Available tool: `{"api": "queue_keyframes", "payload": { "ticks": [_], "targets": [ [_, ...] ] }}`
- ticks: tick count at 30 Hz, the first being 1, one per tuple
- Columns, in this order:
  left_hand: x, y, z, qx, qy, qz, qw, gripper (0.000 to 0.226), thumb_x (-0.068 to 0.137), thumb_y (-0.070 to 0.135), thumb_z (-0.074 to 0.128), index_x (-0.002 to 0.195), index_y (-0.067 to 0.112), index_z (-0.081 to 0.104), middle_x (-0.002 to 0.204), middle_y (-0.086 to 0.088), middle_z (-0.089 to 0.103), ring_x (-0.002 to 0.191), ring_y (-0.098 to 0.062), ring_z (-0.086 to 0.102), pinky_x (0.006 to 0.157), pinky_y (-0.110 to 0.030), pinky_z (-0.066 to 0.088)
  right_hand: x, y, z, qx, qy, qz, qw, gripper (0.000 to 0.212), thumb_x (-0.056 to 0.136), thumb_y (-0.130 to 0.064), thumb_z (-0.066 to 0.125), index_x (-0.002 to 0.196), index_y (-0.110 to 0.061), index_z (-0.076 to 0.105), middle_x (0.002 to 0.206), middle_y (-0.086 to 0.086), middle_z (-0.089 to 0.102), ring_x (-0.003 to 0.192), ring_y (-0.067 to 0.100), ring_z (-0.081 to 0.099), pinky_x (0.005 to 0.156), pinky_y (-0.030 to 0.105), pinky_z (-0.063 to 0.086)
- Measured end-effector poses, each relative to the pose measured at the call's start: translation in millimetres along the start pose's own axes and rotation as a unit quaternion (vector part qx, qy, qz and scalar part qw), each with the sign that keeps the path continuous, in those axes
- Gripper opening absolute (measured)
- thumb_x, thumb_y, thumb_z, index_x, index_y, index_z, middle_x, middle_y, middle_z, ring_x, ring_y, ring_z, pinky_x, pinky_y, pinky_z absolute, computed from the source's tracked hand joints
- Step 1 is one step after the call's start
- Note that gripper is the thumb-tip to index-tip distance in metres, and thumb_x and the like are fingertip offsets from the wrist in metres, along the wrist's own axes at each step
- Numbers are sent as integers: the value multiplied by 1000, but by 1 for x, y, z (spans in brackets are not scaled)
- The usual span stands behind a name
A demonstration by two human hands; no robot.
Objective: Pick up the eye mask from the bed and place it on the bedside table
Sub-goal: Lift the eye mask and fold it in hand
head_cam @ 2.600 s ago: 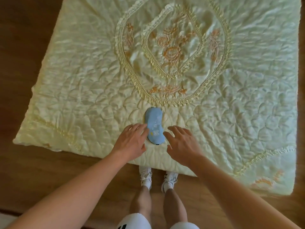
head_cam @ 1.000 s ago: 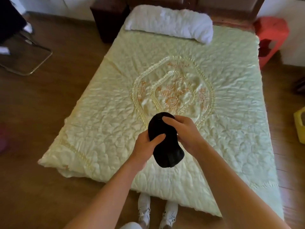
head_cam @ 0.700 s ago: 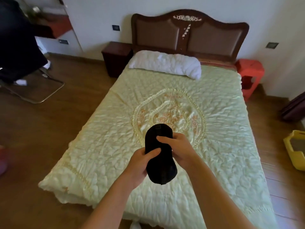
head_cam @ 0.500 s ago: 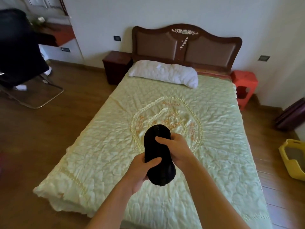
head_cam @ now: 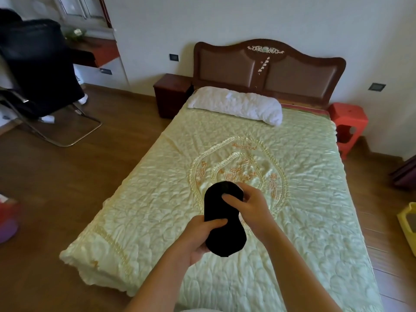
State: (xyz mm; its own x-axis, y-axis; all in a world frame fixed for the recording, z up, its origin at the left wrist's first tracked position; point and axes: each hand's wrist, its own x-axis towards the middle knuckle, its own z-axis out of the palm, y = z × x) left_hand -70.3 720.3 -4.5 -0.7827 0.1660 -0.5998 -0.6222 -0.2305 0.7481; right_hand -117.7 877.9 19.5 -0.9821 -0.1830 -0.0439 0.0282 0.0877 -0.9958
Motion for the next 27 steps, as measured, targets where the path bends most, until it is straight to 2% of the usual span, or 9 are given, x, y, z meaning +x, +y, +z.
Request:
{"api": "queue_keyframes", "payload": {
  "ticks": [4, 7, 10, 12, 16, 20, 22, 25, 27],
  "targets": [
    [4, 6, -1, -12, 33, -6, 999, 22, 89, 9, 67, 108, 0, 72, 106, -23, 75, 89, -30, 74, 66, -34, 59, -12, 5, -7, -83, -48, -71, 993, 35, 89, 4, 71, 99, -29, 80, 98, -10, 80, 98, 12, 74, 85, 23, 58],
    [7, 11, -2, -36, 32, -19, 999, 24, 95, 10, 57, 112, 0, 70, 102, -21, 73, 83, -28, 70, 61, -31, 58, -22, 14, -10, -157, -59, -97, 981, 51, 84, 13, 69, 100, -34, 80, 106, -16, 77, 113, -1, 65, 91, 12, 50],
    [9, 16, -2, -82, 24, -32, 996, 25, 98, 10, 51, 113, 2, 69, 109, -20, 74, 88, -28, 72, 67, -32, 61, -29, 21, -10, -199, -55, -143, 968, 57, 75, 24, 69, 101, -26, 81, 112, -3, 76, 123, -4, 58, 93, 11, 51],
    [11, 17, -3, -119, 17, -40, 992, 25, 99, 9, 50, 113, 0, 69, 103, -19, 75, 85, -28, 73, 67, -32, 62, -30, 23, -11, -231, -48, -183, 954, 54, 72, 25, 70, 103, -18, 82, 111, -2, 78, 125, 3, 59, 92, 17, 55],
    [8, 18, -2, -218, -28, -54, 974, 28, 101, 12, 46, 111, -3, 68, 95, -21, 77, 78, -29, 76, 60, -34, 62, -31, 21, -12, -287, -47, -246, 925, 46, 72, 21, 76, 103, -13, 82, 111, -7, 78, 123, 25, 62, 93, 34, 58],
    [1, 15, -10, -312, -97, -42, 944, 51, 94, 31, 45, 125, -6, 62, 128, -29, 63, 108, -39, 64, 91, -48, 54, -34, 17, -14, -326, -31, -268, 906, 42, 72, 16, 80, 101, -14, 83, 110, -6, 80, 123, 29, 62, 94, 39, 57],
    [-3, 14, -12, -298, -122, -36, 946, 56, 92, 40, 49, 125, -2, 63, 129, -28, 63, 112, -41, 62, 93, -49, 53, -38, 14, -13, -348, -34, -282, 893, 36, 75, 10, 79, 101, -14, 83, 111, -7, 80, 123, 30, 61, 95, 39, 56],
    [-6, 15, -4, -243, -102, -7, 965, 43, 91, 28, 63, 126, 2, 63, 125, -25, 67, 115, -39, 63, 94, -46, 55, -45, 12, -11, -351, -59, -283, 891, 29, 81, -10, 65, 106, -14, 80, 116, -8, 78, 129, 24, 56, 101, 32, 51],
    [-8, 14, -1, -225, -77, 18, 971, 45, 85, 15, 68, 127, 1, 61, 117, -23, 71, 105, -35, 69, 84, -44, 61, -47, 12, -10, -303, -55, -258, 916, 27, 84, -13, 62, 103, -14, 81, 114, -7, 78, 128, 17, 57, 102, 27, 50]
  ]
}}
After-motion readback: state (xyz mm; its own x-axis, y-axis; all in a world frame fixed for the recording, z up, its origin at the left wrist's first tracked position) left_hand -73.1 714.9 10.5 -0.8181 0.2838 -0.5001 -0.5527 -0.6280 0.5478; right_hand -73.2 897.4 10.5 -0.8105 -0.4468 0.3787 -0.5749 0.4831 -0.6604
